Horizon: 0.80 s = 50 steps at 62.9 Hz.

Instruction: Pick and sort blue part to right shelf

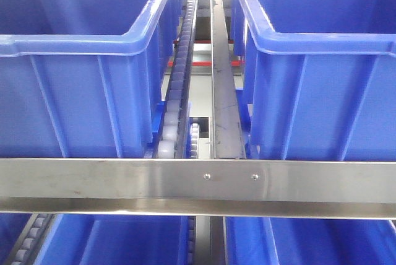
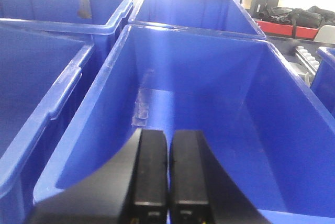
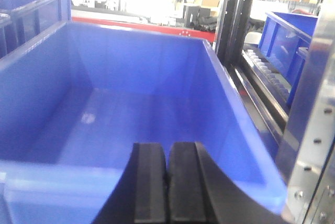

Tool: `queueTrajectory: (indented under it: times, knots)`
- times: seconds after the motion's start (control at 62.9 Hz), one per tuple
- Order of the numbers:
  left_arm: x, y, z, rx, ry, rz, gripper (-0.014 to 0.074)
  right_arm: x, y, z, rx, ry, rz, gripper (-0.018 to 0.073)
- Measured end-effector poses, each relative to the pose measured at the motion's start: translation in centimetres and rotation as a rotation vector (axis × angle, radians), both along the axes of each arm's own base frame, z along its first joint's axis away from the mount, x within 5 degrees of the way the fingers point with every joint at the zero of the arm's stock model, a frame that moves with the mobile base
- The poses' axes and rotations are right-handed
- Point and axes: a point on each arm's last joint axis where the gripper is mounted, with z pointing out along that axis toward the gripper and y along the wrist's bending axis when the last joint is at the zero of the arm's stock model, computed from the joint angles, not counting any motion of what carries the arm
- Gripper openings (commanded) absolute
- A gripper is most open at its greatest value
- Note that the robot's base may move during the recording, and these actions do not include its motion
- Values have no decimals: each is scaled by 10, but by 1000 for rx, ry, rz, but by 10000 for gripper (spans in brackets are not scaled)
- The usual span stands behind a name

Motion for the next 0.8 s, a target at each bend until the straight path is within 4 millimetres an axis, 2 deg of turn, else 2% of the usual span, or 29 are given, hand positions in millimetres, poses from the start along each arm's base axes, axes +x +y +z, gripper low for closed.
queueTrajectory:
  times: [0.143,0.286,0.795]
  knots:
    - [0,0,0,0,0,0,125,-11,1,-24,12,-53,1,55]
    - [0,0,0,0,0,0,125,-11,1,-42,20,-18,3,55]
    - [0,0,0,-1,0,0,125,-11,3,-45,70,1,43,55]
